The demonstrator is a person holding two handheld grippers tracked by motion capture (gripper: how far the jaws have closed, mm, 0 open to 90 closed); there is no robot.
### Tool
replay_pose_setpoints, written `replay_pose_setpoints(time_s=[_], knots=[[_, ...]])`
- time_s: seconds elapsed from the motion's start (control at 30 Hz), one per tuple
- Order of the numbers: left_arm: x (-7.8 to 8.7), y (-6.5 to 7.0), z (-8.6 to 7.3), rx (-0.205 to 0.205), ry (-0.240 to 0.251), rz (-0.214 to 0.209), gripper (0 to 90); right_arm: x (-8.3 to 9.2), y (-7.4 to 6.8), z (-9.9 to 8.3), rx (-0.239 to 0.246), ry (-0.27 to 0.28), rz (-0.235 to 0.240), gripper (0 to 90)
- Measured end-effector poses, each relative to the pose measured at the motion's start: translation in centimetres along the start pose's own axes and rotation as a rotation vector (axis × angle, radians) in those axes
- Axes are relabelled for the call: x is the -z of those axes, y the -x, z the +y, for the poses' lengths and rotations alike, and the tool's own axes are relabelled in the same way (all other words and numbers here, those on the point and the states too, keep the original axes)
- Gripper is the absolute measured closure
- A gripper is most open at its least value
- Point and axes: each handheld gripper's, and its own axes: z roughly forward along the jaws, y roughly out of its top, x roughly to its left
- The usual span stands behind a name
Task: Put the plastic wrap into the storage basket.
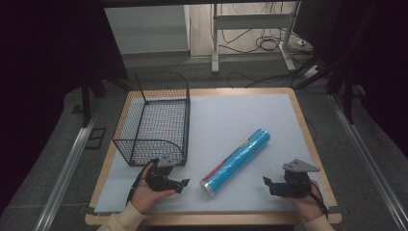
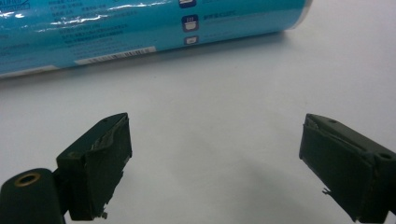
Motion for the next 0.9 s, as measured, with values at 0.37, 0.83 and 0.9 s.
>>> replay_pose_setpoints(time_s=[0.37, 0.83, 0.9], knots=[[0.6, 0.8, 0.5, -0.024, -0.008, 0.019, 17.2, 1.0, 0.1, -0.1, -0.026, 0.049, 0.027, 12.7], [1.0, 0.9, 1.3, -0.012, 0.003, -0.006, 19.3, 1.3, -0.2, -0.7, 0.027, 0.025, 0.003, 13.4], [1.1, 1.0, 1.3, -0.014, 0.002, -0.008, 19.3, 1.3, -0.2, -0.7, 0.024, 0.025, 0.001, 13.4]])
